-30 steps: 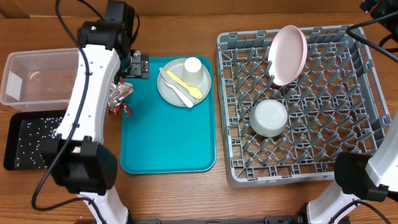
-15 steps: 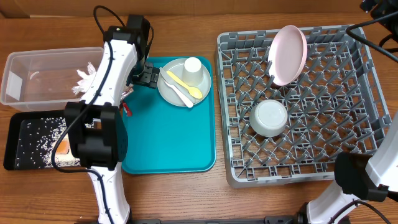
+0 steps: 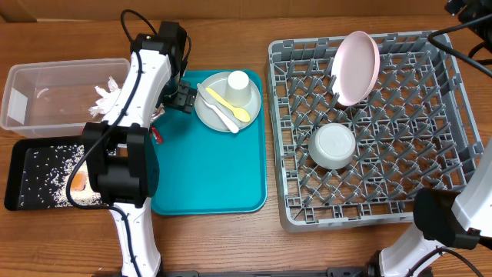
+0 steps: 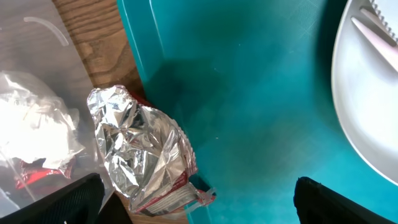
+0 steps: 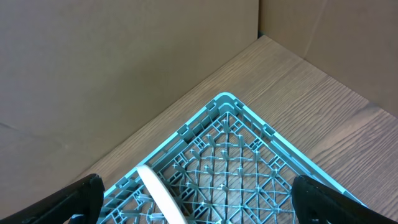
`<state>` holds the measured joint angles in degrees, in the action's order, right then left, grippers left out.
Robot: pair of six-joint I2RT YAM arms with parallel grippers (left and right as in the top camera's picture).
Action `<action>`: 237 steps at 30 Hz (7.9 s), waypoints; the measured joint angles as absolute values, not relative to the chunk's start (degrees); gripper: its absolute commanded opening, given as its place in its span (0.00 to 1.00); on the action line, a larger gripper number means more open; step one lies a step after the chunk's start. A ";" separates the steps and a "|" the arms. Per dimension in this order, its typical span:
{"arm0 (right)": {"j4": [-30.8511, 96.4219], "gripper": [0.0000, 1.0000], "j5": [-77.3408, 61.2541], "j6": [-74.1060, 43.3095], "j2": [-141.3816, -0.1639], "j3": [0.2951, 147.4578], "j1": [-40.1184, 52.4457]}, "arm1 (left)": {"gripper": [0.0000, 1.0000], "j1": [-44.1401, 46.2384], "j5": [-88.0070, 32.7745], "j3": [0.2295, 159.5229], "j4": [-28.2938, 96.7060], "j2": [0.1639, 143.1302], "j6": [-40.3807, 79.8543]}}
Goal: Sort waste into correct bins and load items into the dishwasher rack
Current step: 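Close the left gripper on the crumpled foil wrapper at the tray edge, then carry the foil wrapper left and drop it into the clear bin, then retract the left gripper down to the left side, then move the right gripper over the white cup on the white plate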
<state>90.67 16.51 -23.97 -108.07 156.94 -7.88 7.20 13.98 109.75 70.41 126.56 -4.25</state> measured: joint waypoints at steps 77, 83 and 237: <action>90.65 1.00 16.53 -23.97 -108.07 156.94 -7.88 | 0.21 6.59 14.87 104.16 66.13 126.58 -9.21; 90.65 1.00 16.51 -23.97 -108.07 156.94 -7.88 | 0.04 6.59 15.42 104.16 65.95 126.58 -9.23; 79.46 1.00 -21.61 -33.04 -108.20 156.88 -7.22 | 1.00 -35.03 -1.65 73.25 78.00 62.50 27.07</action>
<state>79.46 -21.61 -33.04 -108.20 156.88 -7.22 -35.03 -1.65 73.25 78.00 62.50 27.07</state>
